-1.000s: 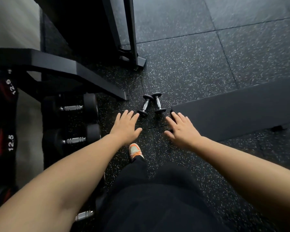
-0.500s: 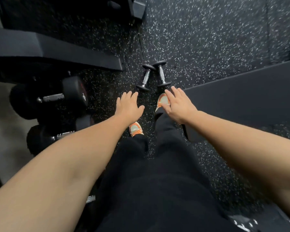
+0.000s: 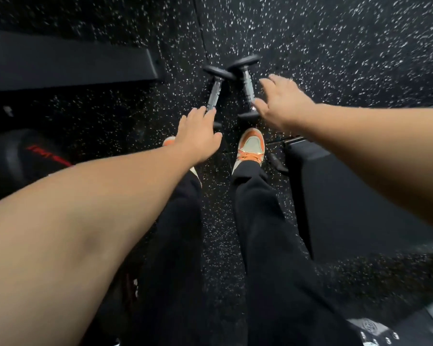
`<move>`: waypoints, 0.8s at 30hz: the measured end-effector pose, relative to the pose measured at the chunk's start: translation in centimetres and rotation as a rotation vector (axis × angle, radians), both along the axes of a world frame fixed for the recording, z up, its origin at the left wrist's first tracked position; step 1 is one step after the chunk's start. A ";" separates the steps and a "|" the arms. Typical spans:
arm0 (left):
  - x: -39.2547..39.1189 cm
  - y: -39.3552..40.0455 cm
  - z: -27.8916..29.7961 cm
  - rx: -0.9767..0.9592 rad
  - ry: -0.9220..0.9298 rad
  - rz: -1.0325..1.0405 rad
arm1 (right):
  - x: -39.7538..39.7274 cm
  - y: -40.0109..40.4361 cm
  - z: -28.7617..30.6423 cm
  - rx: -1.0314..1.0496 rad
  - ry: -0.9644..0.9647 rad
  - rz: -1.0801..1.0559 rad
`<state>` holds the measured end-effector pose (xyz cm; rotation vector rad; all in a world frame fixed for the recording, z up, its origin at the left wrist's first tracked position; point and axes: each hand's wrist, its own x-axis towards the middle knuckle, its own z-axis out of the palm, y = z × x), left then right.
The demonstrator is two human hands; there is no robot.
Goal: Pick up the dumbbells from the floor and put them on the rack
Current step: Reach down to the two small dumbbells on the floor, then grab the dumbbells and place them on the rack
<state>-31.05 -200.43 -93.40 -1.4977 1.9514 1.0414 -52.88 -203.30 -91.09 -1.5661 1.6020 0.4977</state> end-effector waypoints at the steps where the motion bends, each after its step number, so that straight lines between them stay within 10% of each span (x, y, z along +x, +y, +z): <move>1: 0.1 -0.5 -2.6 -0.011 0.000 -0.012 | 0.1 -0.3 -2.6 0.011 -0.001 -0.014; 10: -0.5 -2.4 -21.3 0.046 0.103 0.256 | 0.6 -0.7 -21.7 0.159 0.047 -0.215; 24: -4.1 -3.3 -30.3 0.023 0.161 0.867 | 1.5 -2.4 -31.5 0.069 -0.085 -0.766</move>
